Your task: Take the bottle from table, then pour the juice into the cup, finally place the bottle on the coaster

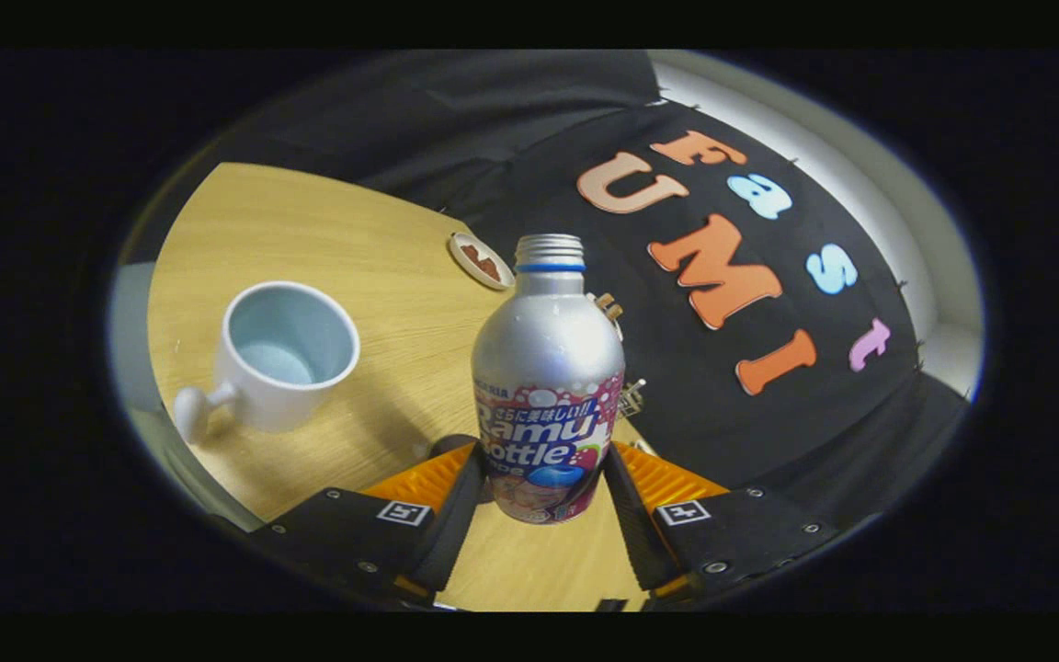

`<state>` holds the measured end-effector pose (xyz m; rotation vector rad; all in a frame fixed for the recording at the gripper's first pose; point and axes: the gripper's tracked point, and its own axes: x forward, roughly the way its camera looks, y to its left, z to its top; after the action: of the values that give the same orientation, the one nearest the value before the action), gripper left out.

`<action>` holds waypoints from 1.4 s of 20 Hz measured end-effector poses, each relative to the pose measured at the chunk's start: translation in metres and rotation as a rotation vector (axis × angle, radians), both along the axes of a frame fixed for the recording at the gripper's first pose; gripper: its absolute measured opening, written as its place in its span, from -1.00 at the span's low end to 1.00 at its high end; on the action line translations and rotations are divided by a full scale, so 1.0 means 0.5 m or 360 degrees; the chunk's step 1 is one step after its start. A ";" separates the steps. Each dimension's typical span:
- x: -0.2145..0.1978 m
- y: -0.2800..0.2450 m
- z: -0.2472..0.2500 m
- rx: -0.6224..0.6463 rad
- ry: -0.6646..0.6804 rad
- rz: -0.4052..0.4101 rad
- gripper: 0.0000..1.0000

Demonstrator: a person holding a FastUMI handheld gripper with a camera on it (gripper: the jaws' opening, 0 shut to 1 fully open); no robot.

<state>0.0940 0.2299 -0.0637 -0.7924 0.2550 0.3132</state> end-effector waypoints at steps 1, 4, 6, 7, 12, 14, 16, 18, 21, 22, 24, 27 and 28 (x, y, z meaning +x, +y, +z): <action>0.010 0.001 -0.006 0.0156 0.0047 -0.0032 0.49; 0.049 0.003 -0.023 0.0565 0.0180 -0.0118 0.49; 0.064 0.011 -0.046 0.0782 0.0287 -0.0157 0.49; 0.075 0.011 -0.057 0.0829 0.0304 -0.0180 0.50; 0.098 -0.001 -0.114 0.0873 0.0333 -0.0213 0.50; 0.099 -0.005 -0.123 0.0871 0.0328 -0.0237 0.50; 0.098 0.000 -0.121 0.0894 0.0321 -0.0213 0.52; 0.101 -0.004 -0.121 0.0883 0.0307 -0.0197 0.56; 0.094 -0.004 -0.113 0.0951 0.0296 -0.0178 0.60; 0.085 -0.009 -0.107 0.0969 0.0286 -0.0182 0.67; 0.062 -0.031 -0.087 0.0995 0.0250 -0.0201 0.85; 0.026 -0.054 -0.049 0.1088 0.0209 -0.0191 0.95; 0.011 -0.068 -0.043 0.1109 0.0202 -0.0197 0.95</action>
<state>0.0993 0.1959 -0.0854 -0.0685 0.2882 0.3082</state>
